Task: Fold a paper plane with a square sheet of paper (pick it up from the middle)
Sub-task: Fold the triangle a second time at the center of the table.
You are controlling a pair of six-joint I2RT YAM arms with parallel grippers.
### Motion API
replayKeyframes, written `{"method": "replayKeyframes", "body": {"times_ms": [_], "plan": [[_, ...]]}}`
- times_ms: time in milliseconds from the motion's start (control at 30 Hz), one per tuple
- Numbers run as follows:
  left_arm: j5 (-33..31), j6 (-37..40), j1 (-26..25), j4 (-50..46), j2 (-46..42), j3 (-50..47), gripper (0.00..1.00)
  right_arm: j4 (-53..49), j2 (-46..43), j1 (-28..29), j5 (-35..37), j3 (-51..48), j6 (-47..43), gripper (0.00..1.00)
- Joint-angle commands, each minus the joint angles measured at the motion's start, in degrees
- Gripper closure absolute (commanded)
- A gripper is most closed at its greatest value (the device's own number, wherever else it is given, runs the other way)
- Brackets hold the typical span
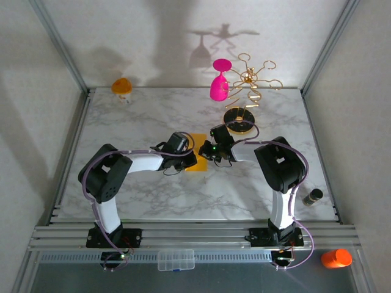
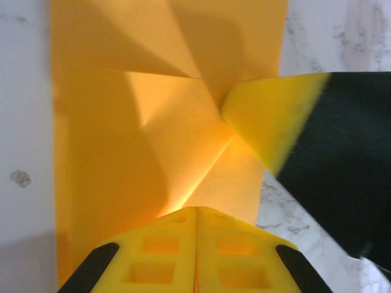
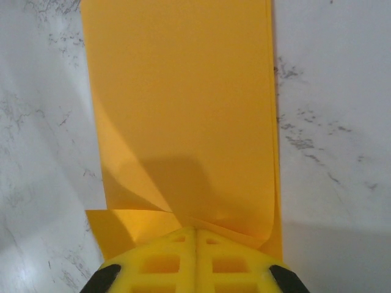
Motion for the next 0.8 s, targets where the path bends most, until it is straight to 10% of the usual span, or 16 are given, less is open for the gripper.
{"method": "replayKeyframes", "body": {"times_ms": [0, 767], "plan": [[0.2, 2.4, 0.4, -0.9, -0.6, 3.5, 0.92, -8.9, 3.8, -1.0, 5.8, -1.9, -0.2, 1.00], [-0.2, 8.7, 2.7, -6.6, 4.1, -0.9, 0.95, -11.2, 4.8, -1.2, 6.8, -1.6, -0.7, 1.00]]}}
